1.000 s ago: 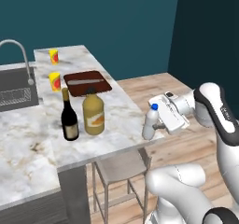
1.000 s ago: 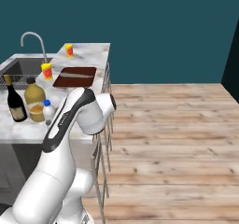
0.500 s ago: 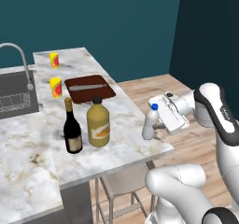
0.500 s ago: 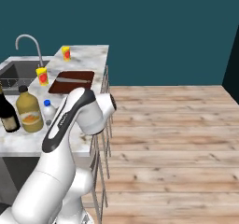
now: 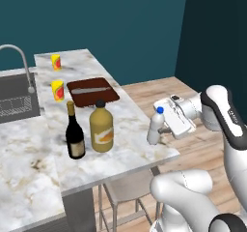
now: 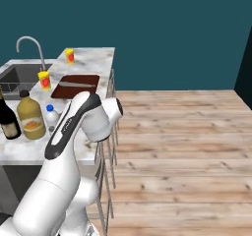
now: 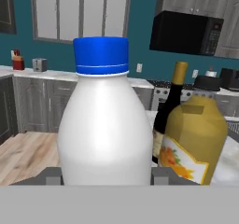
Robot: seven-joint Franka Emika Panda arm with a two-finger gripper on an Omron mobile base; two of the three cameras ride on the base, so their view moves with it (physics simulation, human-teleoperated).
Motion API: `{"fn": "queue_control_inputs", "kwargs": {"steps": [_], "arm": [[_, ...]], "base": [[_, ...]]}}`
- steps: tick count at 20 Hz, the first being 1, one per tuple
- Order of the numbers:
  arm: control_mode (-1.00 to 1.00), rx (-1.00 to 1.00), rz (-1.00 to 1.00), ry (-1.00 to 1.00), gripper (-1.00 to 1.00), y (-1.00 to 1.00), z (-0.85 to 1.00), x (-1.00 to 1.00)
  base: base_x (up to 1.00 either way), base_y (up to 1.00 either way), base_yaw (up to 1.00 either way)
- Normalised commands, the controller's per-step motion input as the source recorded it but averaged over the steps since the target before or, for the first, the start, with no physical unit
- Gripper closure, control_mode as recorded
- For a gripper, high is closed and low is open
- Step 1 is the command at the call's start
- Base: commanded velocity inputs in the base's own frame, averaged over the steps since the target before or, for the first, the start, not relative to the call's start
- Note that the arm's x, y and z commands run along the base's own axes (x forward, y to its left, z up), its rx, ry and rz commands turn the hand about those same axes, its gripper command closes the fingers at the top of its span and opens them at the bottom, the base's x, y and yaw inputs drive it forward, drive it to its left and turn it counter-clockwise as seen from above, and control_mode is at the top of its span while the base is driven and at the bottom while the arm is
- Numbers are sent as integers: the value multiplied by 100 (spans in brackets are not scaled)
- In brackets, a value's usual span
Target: Place the drinks on the dining counter in a tight cluster.
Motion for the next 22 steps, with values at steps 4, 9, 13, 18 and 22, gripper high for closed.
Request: {"fn": "queue_control_inputs", "kwargs": {"steps": [4,9,13,18,22], "arm": [[-100,0,0,4,100,3,0,17],[-100,-1,0,17,100,15,4,71],[-100,-4,0,18,100,5,0,65],[-100,-6,0,2,100,3,0,44],[-100,-3,0,-5,100,13,0,28]], "base": [[4,0,0],[0,0,0],[0,0,0],[0,0,0],[0,0,0]]}}
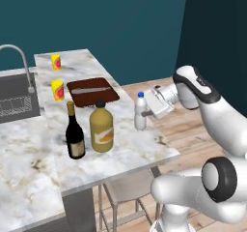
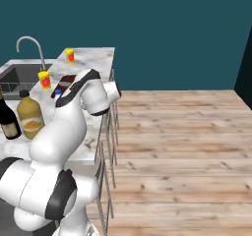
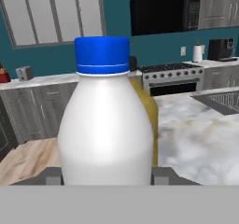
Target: Place the drinks on the dining counter in a tight cluster.
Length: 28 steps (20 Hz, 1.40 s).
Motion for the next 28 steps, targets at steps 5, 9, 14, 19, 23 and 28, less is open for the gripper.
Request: {"fn": "queue_control_inputs", "kwargs": {"steps": [5,9,14,19,23,28], "arm": [[-100,-1,0,-8,100,17,-10,8],[-100,0,0,-10,100,16,-25,0],[-100,5,0,-6,100,12,-23,0],[-100,5,0,-1,100,13,-20,0],[-100,0,0,0,100,25,-7,0],[-100,0,0,0,100,12,-4,-3]], "base": [[0,0,0],[0,0,0],[0,0,0],[0,0,0],[0,0,0],[0,0,0]]}}
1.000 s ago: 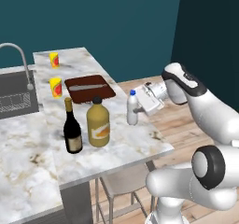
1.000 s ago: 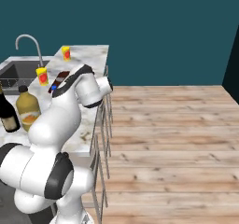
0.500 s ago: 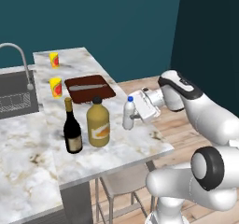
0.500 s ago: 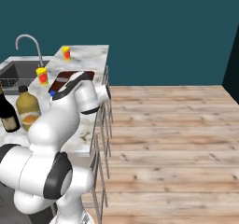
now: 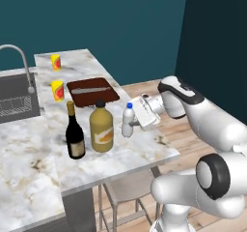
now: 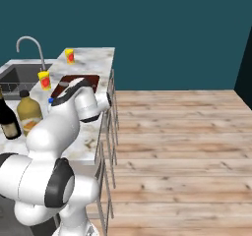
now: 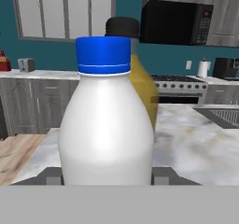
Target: Place the drinks on the dining counter in a tight cluster.
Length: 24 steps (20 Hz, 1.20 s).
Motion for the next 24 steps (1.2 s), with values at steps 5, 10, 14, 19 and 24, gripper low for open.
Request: {"fn": "queue_control_inputs", "kwargs": {"steps": [5,10,14,19,24], "arm": [[-100,0,0,0,100,6,-3,-7],[-100,0,0,0,100,15,-20,-10],[-100,0,0,0,100,9,-20,0],[-100,0,-1,0,100,0,-30,20],[-100,0,-1,0,100,0,-33,25]], "base": [[0,0,0],[0,0,0],[0,0,0],[0,0,0],[0,0,0]]}}
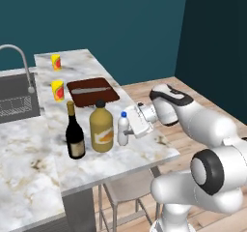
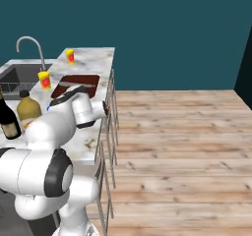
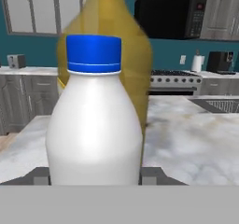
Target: Place the drinks on the dining counter in a tight cluster.
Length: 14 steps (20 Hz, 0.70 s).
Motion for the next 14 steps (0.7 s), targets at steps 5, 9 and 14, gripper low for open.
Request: {"fn": "queue_control_inputs", "kwargs": {"steps": [5,9,14], "arm": [[-100,0,0,0,100,0,-14,13],[-100,0,0,-1,100,0,0,10],[-100,0,0,-9,100,0,-16,-19]], "base": [[0,0,0],[0,0,0],[0,0,0]]}}
